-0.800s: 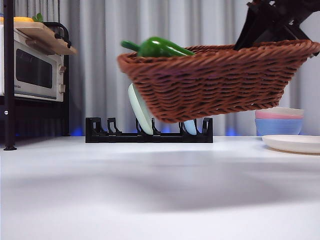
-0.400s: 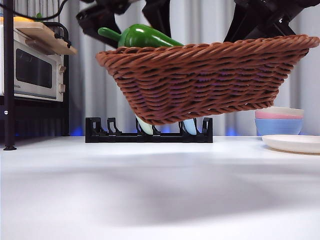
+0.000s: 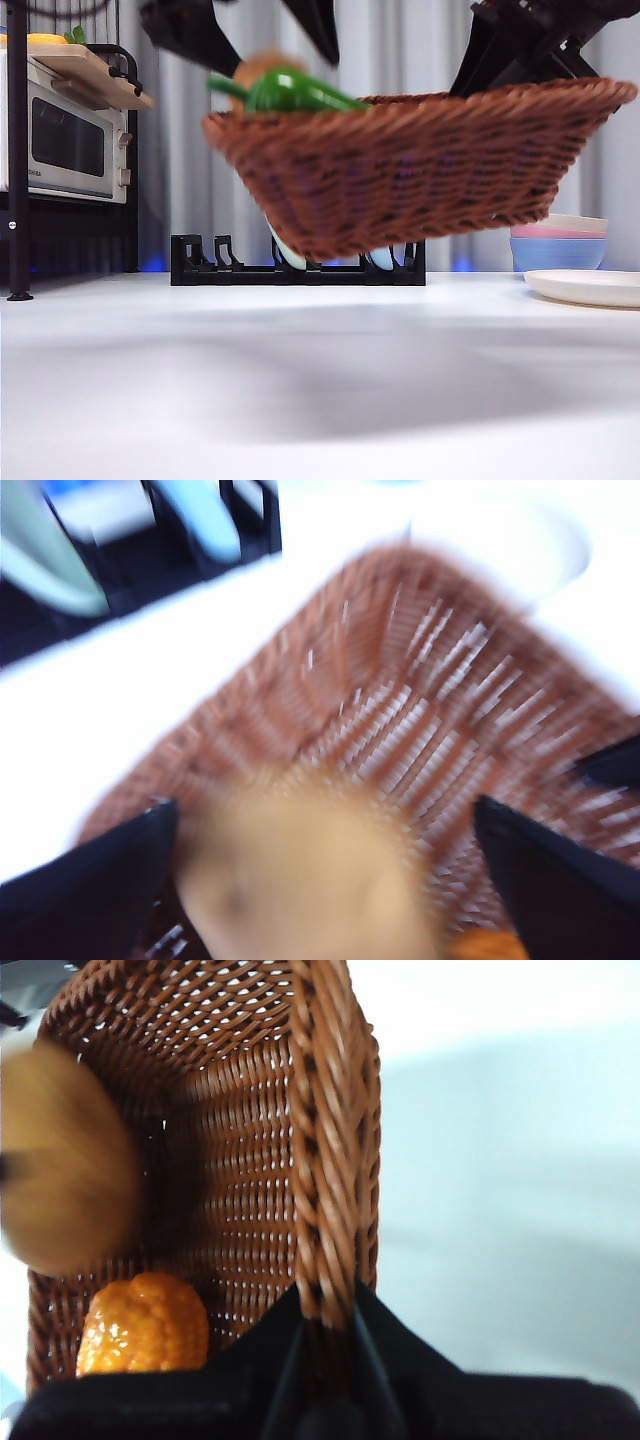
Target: Pick up the basket,pick up the corn from the table,pick up the potato from the table,pick up the cucumber from the table,put all items into the basket
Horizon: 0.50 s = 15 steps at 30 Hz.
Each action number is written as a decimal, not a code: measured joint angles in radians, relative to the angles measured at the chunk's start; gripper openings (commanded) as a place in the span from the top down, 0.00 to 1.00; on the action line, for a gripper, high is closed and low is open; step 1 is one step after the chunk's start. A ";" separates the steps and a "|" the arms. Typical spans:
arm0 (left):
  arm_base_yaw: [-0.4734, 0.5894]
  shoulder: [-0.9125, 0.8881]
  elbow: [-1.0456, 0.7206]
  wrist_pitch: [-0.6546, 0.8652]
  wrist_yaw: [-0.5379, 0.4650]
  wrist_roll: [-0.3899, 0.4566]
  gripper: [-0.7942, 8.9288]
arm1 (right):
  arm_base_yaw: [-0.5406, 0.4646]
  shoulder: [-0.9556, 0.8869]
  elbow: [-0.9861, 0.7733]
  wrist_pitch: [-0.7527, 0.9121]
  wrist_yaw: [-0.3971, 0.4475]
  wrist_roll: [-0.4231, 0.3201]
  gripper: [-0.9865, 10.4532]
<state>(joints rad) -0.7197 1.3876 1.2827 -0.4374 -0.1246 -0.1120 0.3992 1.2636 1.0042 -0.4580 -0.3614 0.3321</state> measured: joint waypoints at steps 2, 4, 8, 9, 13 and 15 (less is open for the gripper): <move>0.000 -0.037 0.000 0.011 0.001 0.000 0.38 | 0.000 0.018 0.000 0.015 0.010 0.005 0.93; 0.000 -0.062 0.002 0.014 0.002 0.000 0.38 | 0.000 0.039 0.000 0.029 0.012 0.013 0.93; 0.000 -0.066 0.002 -0.009 0.002 0.000 0.38 | 0.000 0.061 0.000 0.047 0.013 0.025 0.93; 0.000 -0.066 0.002 -0.027 0.002 0.000 0.38 | 0.000 0.067 0.000 0.056 0.013 0.030 0.93; -0.002 -0.094 0.002 -0.085 0.002 0.000 0.38 | -0.005 0.103 0.000 0.129 0.014 0.051 0.93; -0.011 -0.137 0.001 -0.111 0.002 0.000 0.38 | -0.017 0.132 0.000 0.160 0.012 0.071 0.93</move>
<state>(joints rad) -0.7303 1.2503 1.2839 -0.5480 -0.1226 -0.1120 0.3820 1.3956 1.0042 -0.2977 -0.3492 0.4030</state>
